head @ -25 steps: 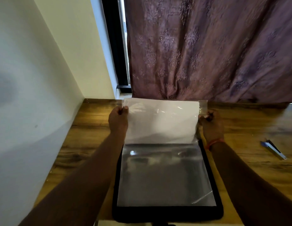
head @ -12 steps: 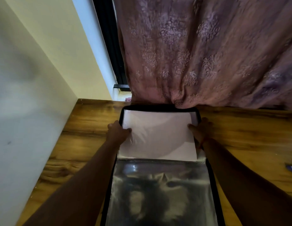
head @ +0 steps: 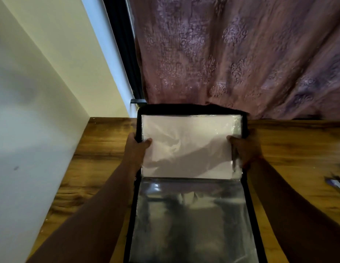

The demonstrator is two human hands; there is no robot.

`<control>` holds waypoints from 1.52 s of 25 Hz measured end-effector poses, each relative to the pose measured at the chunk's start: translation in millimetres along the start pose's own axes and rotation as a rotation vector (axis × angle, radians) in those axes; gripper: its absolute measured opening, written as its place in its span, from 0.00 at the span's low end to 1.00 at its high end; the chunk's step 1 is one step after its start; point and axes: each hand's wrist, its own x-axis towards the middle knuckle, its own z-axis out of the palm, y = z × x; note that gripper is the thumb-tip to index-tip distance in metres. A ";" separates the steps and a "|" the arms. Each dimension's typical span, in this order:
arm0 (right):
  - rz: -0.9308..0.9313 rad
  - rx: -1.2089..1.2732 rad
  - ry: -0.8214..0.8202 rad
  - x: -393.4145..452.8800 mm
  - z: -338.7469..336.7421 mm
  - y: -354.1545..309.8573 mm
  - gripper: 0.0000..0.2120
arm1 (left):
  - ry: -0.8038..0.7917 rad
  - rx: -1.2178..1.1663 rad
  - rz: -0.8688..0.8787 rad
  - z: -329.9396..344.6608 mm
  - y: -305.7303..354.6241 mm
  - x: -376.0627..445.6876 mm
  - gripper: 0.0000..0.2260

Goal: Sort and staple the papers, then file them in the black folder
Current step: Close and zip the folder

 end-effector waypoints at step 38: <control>-0.352 -0.878 -0.385 -122.7 -102.0 73.4 0.14 | -0.096 0.928 0.167 -14.1 -83.6 -172.5 0.20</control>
